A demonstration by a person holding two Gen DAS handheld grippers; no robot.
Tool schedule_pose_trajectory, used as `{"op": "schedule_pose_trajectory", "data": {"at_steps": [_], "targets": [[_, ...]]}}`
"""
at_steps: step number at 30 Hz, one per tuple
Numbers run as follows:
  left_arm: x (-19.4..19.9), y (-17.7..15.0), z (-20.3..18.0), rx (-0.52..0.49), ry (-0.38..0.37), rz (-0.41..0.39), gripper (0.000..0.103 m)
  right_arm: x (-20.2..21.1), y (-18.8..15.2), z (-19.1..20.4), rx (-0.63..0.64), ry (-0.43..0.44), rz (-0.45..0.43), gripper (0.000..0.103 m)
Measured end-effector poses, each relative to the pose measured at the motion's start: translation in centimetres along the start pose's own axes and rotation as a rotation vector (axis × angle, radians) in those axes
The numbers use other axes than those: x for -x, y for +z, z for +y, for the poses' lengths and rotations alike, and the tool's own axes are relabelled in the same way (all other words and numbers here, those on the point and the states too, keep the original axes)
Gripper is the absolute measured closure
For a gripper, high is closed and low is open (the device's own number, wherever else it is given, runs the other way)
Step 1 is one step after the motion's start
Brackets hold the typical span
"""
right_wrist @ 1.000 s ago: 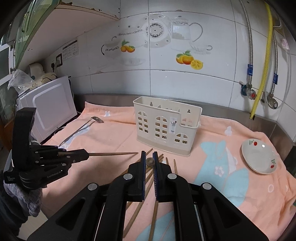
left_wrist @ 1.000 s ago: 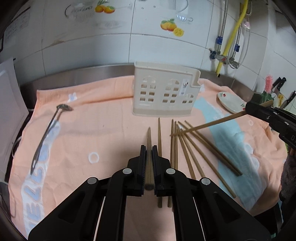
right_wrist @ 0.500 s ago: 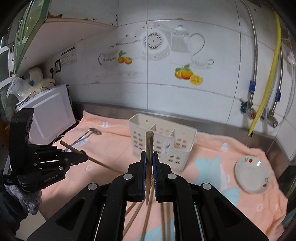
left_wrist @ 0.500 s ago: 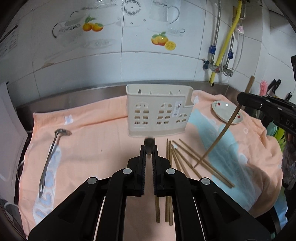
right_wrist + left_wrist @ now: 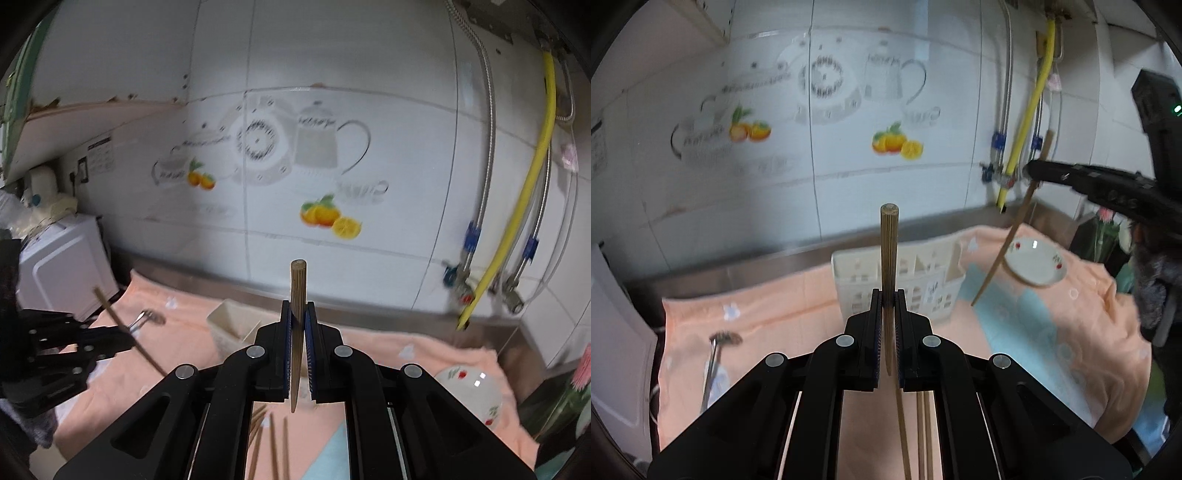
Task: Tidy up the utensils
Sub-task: 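Lift the left tool's chopstick upright toward the cream holder while the right tool lifts its own, then lower the left tool's chopstick into the holder and open while the right tool does likewise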
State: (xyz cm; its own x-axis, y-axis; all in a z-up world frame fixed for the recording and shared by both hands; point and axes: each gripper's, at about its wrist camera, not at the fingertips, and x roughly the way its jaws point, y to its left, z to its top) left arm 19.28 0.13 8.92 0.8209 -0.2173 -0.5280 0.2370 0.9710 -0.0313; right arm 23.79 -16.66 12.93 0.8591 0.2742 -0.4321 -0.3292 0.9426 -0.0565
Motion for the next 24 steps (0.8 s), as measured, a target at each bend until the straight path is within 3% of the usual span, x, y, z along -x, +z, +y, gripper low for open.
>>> {"op": "schedule_pose_trajectory", "data": {"at_steps": [8, 14, 20, 24], "targets": [[1.0, 5.0, -0.5, -0.029, 0.007, -0.091, 0.098, -2.3, 3.1, -1.5, -0.027, -0.040, -0.043, 0.096], [1.0, 7.9, -0.5, -0.038, 0.017, -0.150, 0.098, -5.1, 2.7, -1.7, -0.033, -0.051, -0.005, 0.096], [-0.7, 8.5, 0.3, -0.030, 0.069, -0.189, 0.098, -7.3, 0.8, -1.6, -0.040, -0.039, 0.044, 0.096], [-3.5, 7.8, 1.9, 0.013, 0.081, -0.152, 0.098, -8.1, -0.1, -1.6, -0.037, -0.035, 0.068, 0.096]]}}
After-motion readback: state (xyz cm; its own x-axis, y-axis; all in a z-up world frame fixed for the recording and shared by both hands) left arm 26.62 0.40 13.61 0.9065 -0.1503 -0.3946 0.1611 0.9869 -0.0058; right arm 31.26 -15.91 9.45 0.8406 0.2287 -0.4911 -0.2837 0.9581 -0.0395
